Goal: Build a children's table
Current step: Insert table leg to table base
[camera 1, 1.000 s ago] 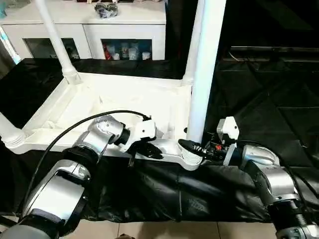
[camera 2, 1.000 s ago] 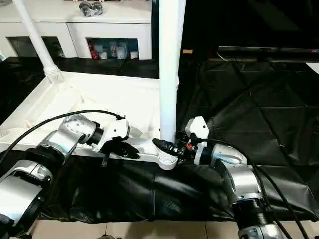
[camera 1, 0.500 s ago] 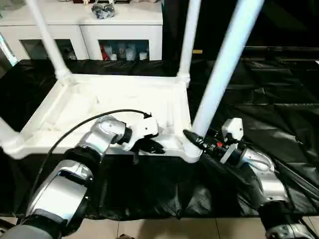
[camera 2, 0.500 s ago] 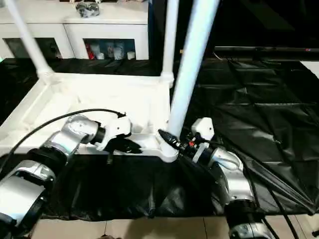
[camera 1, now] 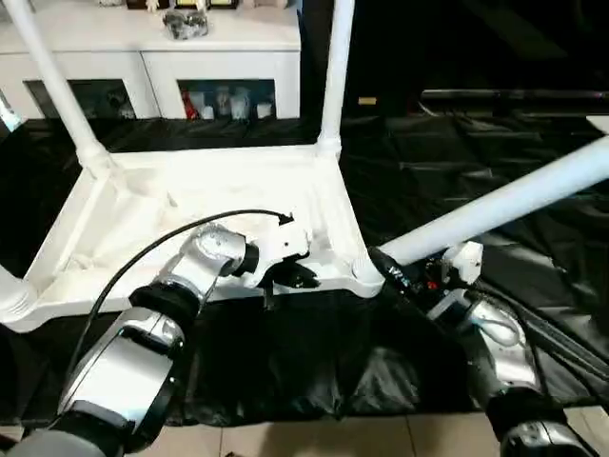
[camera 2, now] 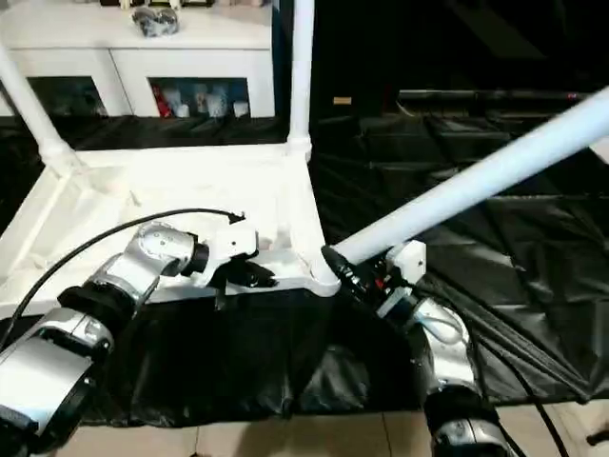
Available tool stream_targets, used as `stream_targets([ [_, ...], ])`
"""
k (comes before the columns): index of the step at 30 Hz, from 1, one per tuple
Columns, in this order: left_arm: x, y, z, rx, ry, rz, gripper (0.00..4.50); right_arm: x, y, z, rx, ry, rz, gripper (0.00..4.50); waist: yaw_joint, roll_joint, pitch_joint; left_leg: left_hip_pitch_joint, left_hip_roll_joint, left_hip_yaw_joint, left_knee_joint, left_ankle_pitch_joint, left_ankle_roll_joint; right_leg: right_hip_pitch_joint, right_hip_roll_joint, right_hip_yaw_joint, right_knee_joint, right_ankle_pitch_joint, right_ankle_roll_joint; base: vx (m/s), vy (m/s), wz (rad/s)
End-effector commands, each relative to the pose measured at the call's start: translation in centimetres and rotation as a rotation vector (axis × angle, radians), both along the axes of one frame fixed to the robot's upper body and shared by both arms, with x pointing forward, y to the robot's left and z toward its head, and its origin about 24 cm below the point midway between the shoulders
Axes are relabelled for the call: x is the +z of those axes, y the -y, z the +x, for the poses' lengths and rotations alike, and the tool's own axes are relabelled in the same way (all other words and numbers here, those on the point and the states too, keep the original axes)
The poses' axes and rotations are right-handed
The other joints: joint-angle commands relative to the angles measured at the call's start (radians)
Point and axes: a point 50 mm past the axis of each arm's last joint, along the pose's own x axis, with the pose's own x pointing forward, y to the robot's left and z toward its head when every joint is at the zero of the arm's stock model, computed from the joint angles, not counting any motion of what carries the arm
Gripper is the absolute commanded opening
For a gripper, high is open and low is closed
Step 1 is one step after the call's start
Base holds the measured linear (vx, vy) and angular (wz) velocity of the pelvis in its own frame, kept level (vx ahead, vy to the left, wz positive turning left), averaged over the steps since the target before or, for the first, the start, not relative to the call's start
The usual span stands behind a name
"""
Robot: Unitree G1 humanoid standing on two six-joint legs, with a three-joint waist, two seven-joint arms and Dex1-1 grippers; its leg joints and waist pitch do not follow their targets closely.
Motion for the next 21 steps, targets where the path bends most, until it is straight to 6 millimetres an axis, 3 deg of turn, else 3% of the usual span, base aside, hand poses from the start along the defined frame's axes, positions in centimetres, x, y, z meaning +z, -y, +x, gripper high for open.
stream_targets([
  [1,1.3,-0.5,0.4,-0.021,0.037,-0.013,0.0,-8.1,3.1,-4.9,-0.164,-0.474,-0.181,1.86,-0.011,0.009,-0.019,0.015,0.063,-0.05,-0.099,-0.585,-0.036,0.0,-0.093,0.033,-0.106,-0.533,-0.169,-0.038,0.028,-0.2],
  [5,1.4,-0.6,0.3,-0.046,0.038,0.0,0.0,-7.5,1.7,-3.1,-0.108,-0.487,-0.255,1.86,-0.037,0.011,-0.019,0.023,0.062,-0.067,-0.103,-0.698,-0.061,-0.01,-0.098,0.018,-0.116,-0.616,-0.126,-0.02,0.015,-0.1],
  [7,1.4,-0.7,0.3,-0.053,0.039,0.008,0.0,-7.0,2.6,-2.8,-0.073,-0.489,-0.288,1.86,-0.054,0.018,-0.02,0.022,0.063,-0.074,-0.113,-0.762,-0.073,-0.004,-0.092,0.003,-0.116,-0.557,-0.125,-0.019,0.02,-0.1],
  [8,1.4,-0.8,0.3,-0.056,0.037,0.013,0.0,-6.9,2.7,-2.6,-0.047,-0.489,-0.32,1.86,-0.053,0.014,-0.019,0.032,0.063,-0.07,-0.111,-0.777,-0.073,-0.014,-0.091,0.005,-0.121,-0.538,-0.131,0.0,0.0,0.0],
  [12,1.3,-0.8,0.3,-0.064,0.038,0.024,0.0,-6.5,2.8,-2.2,0.026,-0.498,-0.394,1.86,-0.051,0.008,-0.02,0.031,0.062,-0.062,-0.109,-0.743,-0.061,-0.014,-0.094,0.009,-0.122,-0.509,-0.144,0.0,0.0,0.0],
  [14,1.4,-0.7,0.3,-0.065,0.04,0.026,0.0,-6.4,2.8,-2.1,0.049,-0.5,-0.424,1.86,-0.048,0.006,-0.02,0.037,0.061,-0.057,-0.106,-0.737,-0.056,-0.021,-0.096,0.014,-0.126,-0.51,-0.147,0.0,0.0,0.0],
  [16,1.5,-0.6,0.4,-0.066,0.048,0.025,0.0,-4.4,2.3,-0.6,0.128,-0.396,-0.422,1.86,-0.045,0.007,-0.02,0.04,0.061,-0.056,-0.103,-0.727,-0.05,-0.023,-0.098,0.015,-0.127,-0.52,-0.15,0.0,0.0,0.0],
  [17,1.6,-0.5,0.5,-0.066,0.051,0.023,0.0,-3.2,1.9,0.1,0.168,-0.346,-0.409,1.86,-0.044,0.006,-0.022,0.038,0.063,-0.055,-0.104,-0.719,-0.048,-0.018,-0.095,0.014,-0.126,-0.5,-0.152,0.0,0.0,0.0],
  [18,1.7,-0.5,0.5,-0.065,0.053,0.021,0.0,-2.1,1.4,0.7,0.207,-0.302,-0.396,1.86,-0.035,0.003,-0.022,0.044,0.065,-0.048,-0.105,-0.704,-0.042,-0.024,-0.089,0.021,-0.124,-0.447,-0.167,0.0,0.0,0.0],
  [19,1.6,-0.5,0.5,-0.064,0.052,0.019,0.0,-1.1,0.7,1.1,0.237,-0.27,-0.387,1.86,-0.031,0.011,-0.023,0.043,0.065,-0.048,-0.106,-0.697,-0.043,-0.02,-0.089,0.022,-0.12,-0.428,-0.171,0.0,0.0,0.0],
  [20,1.6,-0.5,0.5,-0.063,0.052,0.018,0.0,-0.5,0.2,1.4,0.256,-0.252,-0.382,1.86,-0.028,0.003,-0.022,0.038,0.065,-0.044,-0.109,-0.675,-0.036,-0.013,-0.084,0.022,-0.121,-0.406,-0.169,0.0,0.0,0.0],
  [21,1.6,-0.4,0.4,-0.063,0.05,0.017,0.0,0.0,-0.2,1.5,0.267,-0.238,-0.378,1.86,-0.019,-0.003,-0.032,0.028,0.066,-0.038,-0.107,-0.592,-0.019,-0.001,-0.088,0.026,-0.107,-0.331,-0.187,0.0,0.0,0.0],
])
